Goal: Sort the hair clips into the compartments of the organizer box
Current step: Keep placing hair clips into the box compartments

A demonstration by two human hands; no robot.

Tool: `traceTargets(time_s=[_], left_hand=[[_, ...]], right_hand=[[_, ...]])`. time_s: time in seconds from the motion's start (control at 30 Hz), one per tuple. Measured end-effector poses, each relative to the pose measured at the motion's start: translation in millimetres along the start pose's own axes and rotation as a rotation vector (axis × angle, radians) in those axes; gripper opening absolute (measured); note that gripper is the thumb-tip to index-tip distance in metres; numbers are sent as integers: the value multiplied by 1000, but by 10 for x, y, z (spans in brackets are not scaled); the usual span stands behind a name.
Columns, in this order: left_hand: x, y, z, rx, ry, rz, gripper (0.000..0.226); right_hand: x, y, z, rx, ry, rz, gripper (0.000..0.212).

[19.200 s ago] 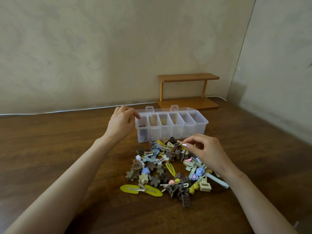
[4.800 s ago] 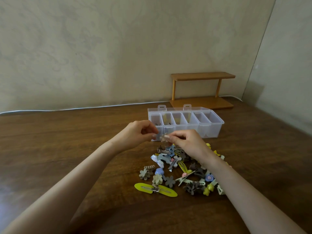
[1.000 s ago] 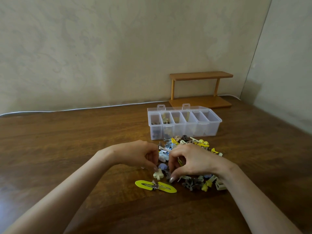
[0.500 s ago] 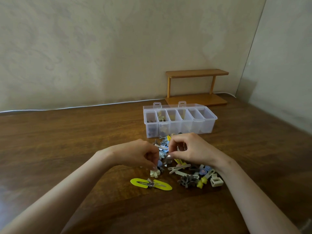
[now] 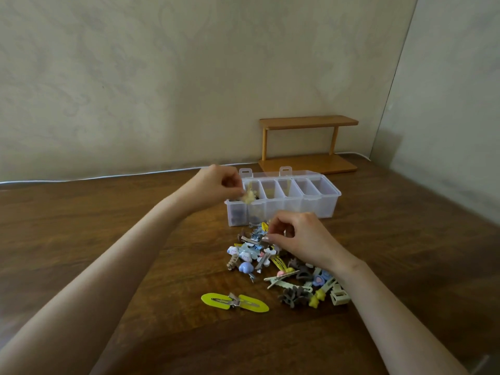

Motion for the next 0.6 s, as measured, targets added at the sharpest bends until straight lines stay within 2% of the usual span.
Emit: traceTargets(time_s=[0.07,0.23,0.6], left_hand=[[237,-29,-77,25,52,75,6],[597,-275,-351,96,177,89,10],[193,-107,-437,62,131,299,9]], right_hand=[[3,-1,8,2,3,6,10],[12,12,24,26,-1,18,11],[14,11,16,46,11,86,9]])
Point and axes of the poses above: each hand's wrist, its own x-axis towards the middle knuckle, its own y-axis out of the back of the hand, z = x × y, the point moved 4 cm from there along x, towards the middle knuckle, and after that the axes turned 7 degrees about -y, right-handed, at the moved point
